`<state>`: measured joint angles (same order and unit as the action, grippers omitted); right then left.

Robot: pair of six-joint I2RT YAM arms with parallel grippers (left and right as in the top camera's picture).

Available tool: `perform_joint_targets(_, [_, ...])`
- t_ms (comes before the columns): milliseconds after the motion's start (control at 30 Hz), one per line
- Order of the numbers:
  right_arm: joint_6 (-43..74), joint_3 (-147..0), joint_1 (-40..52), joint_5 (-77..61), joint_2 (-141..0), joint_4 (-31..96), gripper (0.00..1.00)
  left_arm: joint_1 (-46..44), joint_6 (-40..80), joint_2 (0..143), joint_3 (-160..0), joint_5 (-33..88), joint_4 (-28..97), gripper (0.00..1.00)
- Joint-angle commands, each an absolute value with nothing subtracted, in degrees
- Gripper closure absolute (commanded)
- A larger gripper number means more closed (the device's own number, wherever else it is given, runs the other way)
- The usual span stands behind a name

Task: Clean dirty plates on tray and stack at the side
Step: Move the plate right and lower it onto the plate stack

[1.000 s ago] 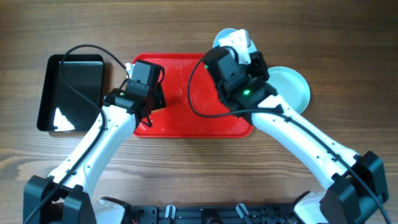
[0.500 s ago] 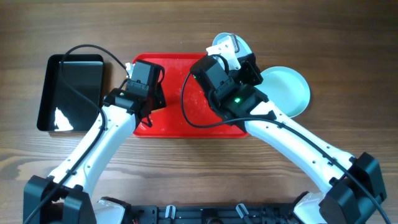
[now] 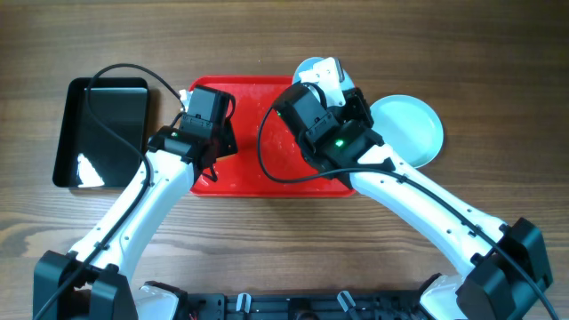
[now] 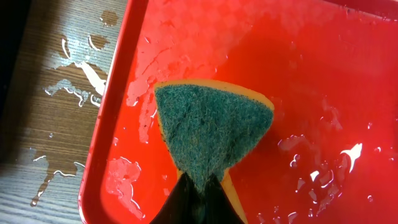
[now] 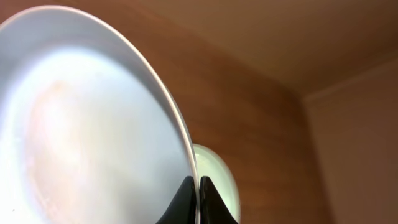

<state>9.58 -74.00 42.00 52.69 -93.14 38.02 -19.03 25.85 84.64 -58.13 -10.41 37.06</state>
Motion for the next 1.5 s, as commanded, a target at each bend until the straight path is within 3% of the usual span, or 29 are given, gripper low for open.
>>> perform_joint_targets(0, [23.8, -75.0, 39.9, 38.1, -92.4, 40.1, 0.96, -18.9, 25.8, 84.2, -57.8, -9.9, 36.7, 0.96])
perform_joint_targets(200, [41.8, -75.0, 31.7, 21.3, -92.4, 44.8, 0.95, -18.9, 25.8, 84.2, -57.8, -9.9, 36.8, 0.96])
perform_joint_targets(433, [64.8, -75.0, 19.9, 20.9, -92.4, 57.0, 0.96, -18.9, 25.8, 84.2, -57.8, -8.4, 36.7, 0.96])
perform_joint_targets(567, [66.4, -75.0, 17.3, 21.0, -92.4, 59.2, 0.96, -18.9, 25.8, 84.2, -57.8, -8.4, 36.6, 0.96])
perform_joint_targets(767, [80.1, -71.4, 13.8, 24.1, -92.4, 65.7, 0.96, -18.9, 25.8, 84.2, -57.8, -8.4, 36.7, 0.96])
perform_joint_targets(1100, [77.5, -63.4, 8.2, 23.4, -92.4, 57.0, 0.96, -18.9, 25.8, 84.2, -57.8, -8.4, 36.7, 0.96])
perform_joint_targets(1133, [74.8, -63.3, 8.2, 23.2, -92.4, 55.3, 0.94, -18.9, 25.8, 84.2, -57.8, -8.4, 36.7, 0.96])
perform_joint_targets(1200, [71.7, -63.3, 8.2, 22.9, -92.4, 52.7, 0.82, -18.9, 25.8, 84.2, -57.8, -8.4, 36.7, 0.96])
perform_joint_targets(1367, [70.4, -63.3, 8.2, 21.9, -92.4, 50.9, 0.67, -18.9, 25.8, 84.2, -57.8, -8.4, 36.7, 0.96])
perform_joint_targets(1467, [61.8, -63.3, 8.2, 19.6, -92.3, 48.8, 0.65, -18.9, 25.8, 84.2, -57.8, -8.4, 36.7, 0.96])
